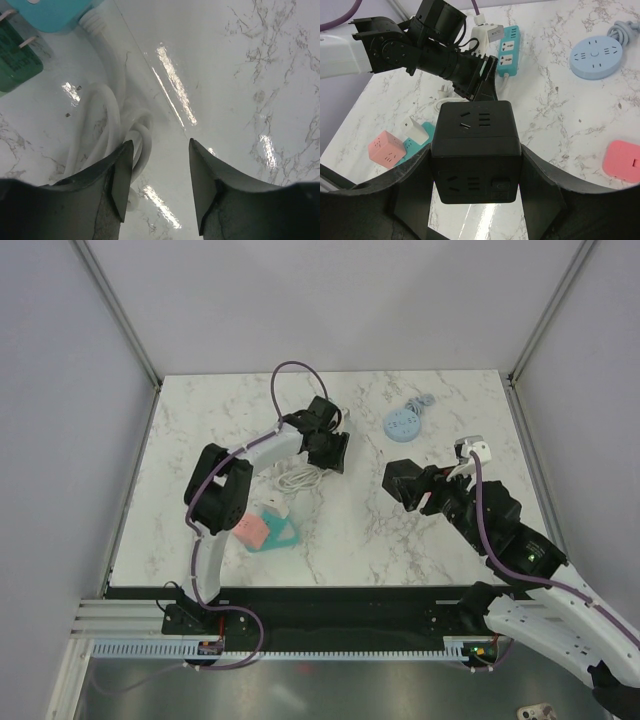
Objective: Insert the plug
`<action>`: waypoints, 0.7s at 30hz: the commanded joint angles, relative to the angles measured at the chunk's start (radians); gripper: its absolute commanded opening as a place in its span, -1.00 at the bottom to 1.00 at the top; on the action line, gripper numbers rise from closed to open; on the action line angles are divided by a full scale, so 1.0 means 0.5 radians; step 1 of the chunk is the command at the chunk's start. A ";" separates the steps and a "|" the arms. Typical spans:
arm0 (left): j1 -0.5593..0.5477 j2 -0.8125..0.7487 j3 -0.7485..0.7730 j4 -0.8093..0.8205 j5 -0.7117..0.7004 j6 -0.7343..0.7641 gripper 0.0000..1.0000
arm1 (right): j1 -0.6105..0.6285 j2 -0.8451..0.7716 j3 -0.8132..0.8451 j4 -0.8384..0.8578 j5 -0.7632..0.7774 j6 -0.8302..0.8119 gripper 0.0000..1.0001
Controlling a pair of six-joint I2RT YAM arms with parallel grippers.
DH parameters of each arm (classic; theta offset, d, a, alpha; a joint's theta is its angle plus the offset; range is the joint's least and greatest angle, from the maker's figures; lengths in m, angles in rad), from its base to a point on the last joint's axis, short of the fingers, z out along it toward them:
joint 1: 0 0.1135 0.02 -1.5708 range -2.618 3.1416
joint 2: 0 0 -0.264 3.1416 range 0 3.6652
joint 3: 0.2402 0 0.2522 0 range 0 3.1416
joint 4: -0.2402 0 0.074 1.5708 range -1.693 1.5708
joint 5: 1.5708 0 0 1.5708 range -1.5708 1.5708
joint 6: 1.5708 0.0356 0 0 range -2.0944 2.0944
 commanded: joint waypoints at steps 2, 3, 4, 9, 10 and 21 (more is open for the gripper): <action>-0.026 0.027 -0.020 -0.024 -0.055 0.099 -0.01 | 0.009 -0.030 0.116 0.010 0.046 0.057 -1.00; -0.042 0.027 -0.027 -0.027 -0.040 0.093 -0.09 | 0.006 -0.033 0.116 0.010 0.043 0.072 -1.00; -0.051 0.021 -0.039 -0.027 -0.013 0.087 -0.17 | 0.009 -0.039 0.116 0.001 0.040 0.079 -1.00; -0.146 -0.041 -0.115 -0.027 0.058 -0.023 -0.49 | 0.006 -0.051 0.126 -0.036 0.062 0.106 -1.00; -0.164 -0.062 -0.143 -0.027 0.067 -0.045 -0.50 | 0.006 -0.039 0.141 -0.081 0.077 0.118 -1.00; -0.437 -0.335 -0.257 0.071 0.276 -0.382 -0.50 | 0.006 0.338 0.601 -0.710 0.519 0.238 -1.00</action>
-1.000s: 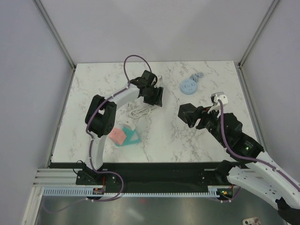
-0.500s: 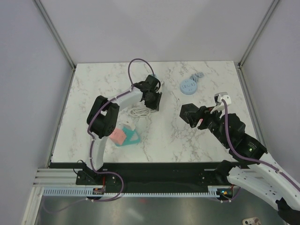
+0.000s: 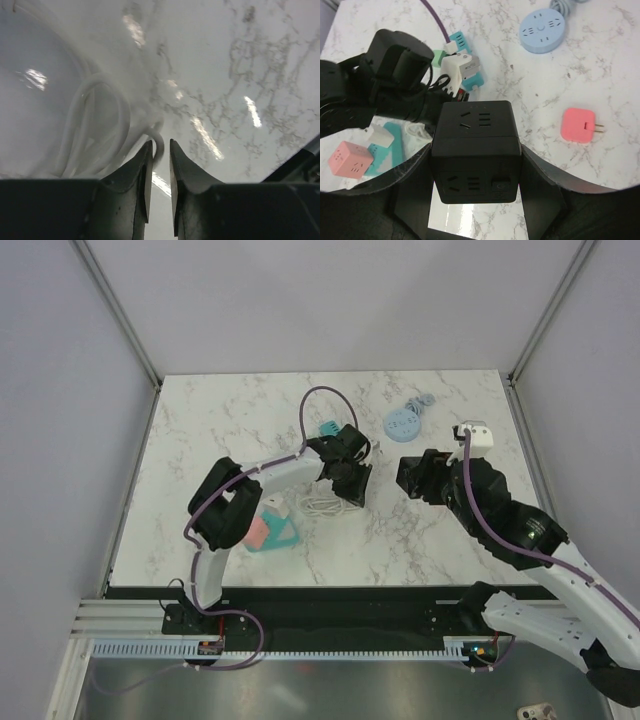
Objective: Insert the plug
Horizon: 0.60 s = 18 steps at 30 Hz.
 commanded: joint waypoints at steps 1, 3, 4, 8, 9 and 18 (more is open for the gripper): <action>-0.062 -0.227 -0.028 0.087 0.165 -0.213 -0.46 | 0.006 0.064 0.229 -0.205 0.226 0.073 -1.00; -0.068 -0.279 -0.050 0.152 0.230 -0.280 -0.41 | 0.009 0.101 0.324 -0.254 0.241 0.077 -1.00; -0.071 -0.291 -0.056 0.173 0.251 -0.302 -0.39 | 0.006 0.119 0.361 -0.266 0.241 0.064 -1.00; -0.081 -0.340 -0.081 0.244 0.371 -0.394 -0.08 | 0.006 0.275 0.529 -0.337 0.226 0.009 -1.00; -0.081 -0.350 -0.090 0.256 0.386 -0.409 0.05 | 0.006 0.306 0.594 -0.349 0.223 -0.006 -1.00; 0.183 -0.626 -0.148 0.256 0.359 -0.514 0.33 | -0.046 0.879 1.130 -0.478 -0.043 -0.187 -1.00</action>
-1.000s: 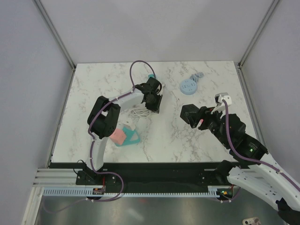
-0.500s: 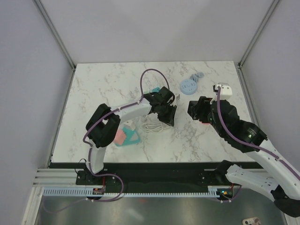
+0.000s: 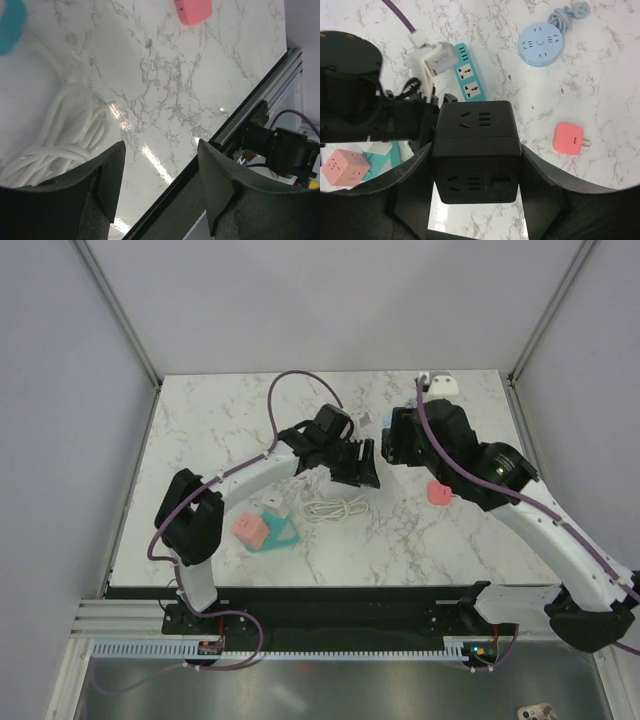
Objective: Insert the plug
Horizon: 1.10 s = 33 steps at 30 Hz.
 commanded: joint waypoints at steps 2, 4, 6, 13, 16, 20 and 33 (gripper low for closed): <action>0.367 -0.282 -0.071 0.068 0.049 -0.112 0.36 | -0.031 0.329 0.348 -0.058 -0.238 -0.273 -1.00; 0.512 -0.326 -0.145 0.065 0.080 -0.109 0.35 | -0.050 0.546 0.572 -0.156 -0.318 -0.329 -1.00; 0.720 -0.387 -0.227 0.062 0.147 -0.112 0.34 | -0.099 0.691 0.762 -0.217 -0.440 -0.414 -1.00; 1.055 -0.577 -0.369 -0.052 0.310 0.123 0.35 | -0.265 1.333 1.195 -0.337 -0.778 -0.663 -1.00; 1.065 -0.718 -0.467 -0.070 0.392 0.160 0.35 | -0.311 1.548 1.351 -0.349 -0.839 -0.777 -1.00; 1.065 -0.890 -0.577 -0.073 0.485 0.207 0.36 | -0.354 1.787 1.484 -0.371 -0.932 -0.838 -1.00; 1.062 -1.142 -0.866 -0.037 0.175 0.415 0.41 | -0.501 2.361 1.815 -0.343 -1.079 -0.936 -1.00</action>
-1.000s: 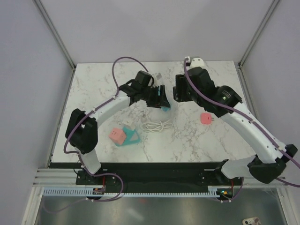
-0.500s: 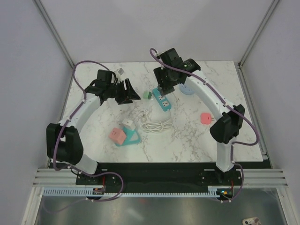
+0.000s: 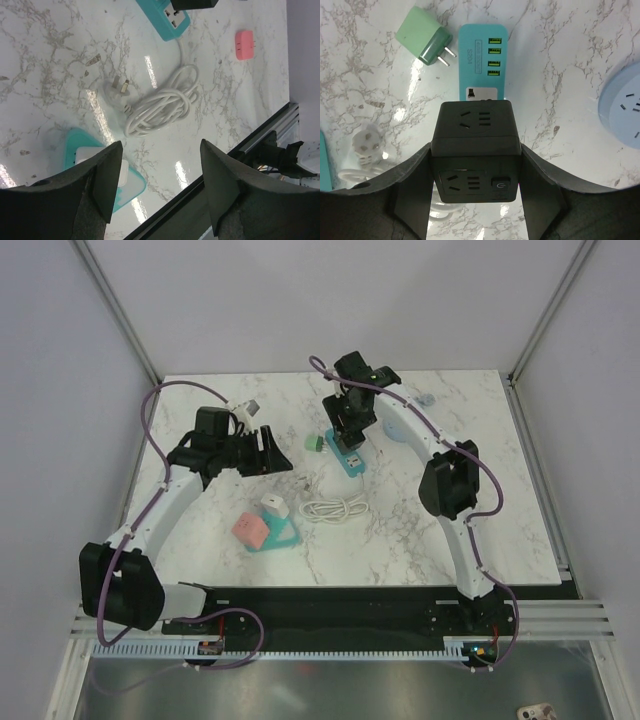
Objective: Insert the plug
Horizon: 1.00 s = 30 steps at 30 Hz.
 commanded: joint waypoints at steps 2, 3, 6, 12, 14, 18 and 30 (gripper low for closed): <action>-0.003 -0.055 -0.075 0.060 -0.118 0.151 0.41 | -0.059 0.073 0.174 0.024 -0.092 -0.087 -1.00; -0.003 -0.052 -0.090 0.066 -0.121 0.151 0.42 | -0.065 0.094 0.177 0.024 -0.117 -0.096 -1.00; -0.003 -0.049 -0.121 0.090 -0.075 0.132 0.42 | -0.069 0.119 0.177 0.024 -0.178 -0.170 -1.00; -0.006 -0.080 -0.133 0.097 -0.109 0.132 0.43 | -0.068 0.159 0.223 0.024 -0.286 -0.179 -1.00; -0.006 -0.089 -0.149 0.103 -0.109 0.129 0.43 | -0.069 0.165 0.233 0.024 -0.301 -0.176 -1.00; -0.003 -0.086 -0.149 0.112 -0.094 0.120 0.43 | -0.069 0.205 0.236 0.009 -0.262 -0.170 -1.00; -0.003 -0.080 -0.152 0.124 -0.060 0.111 0.43 | -0.069 0.270 0.273 -0.086 -0.145 -0.139 -1.00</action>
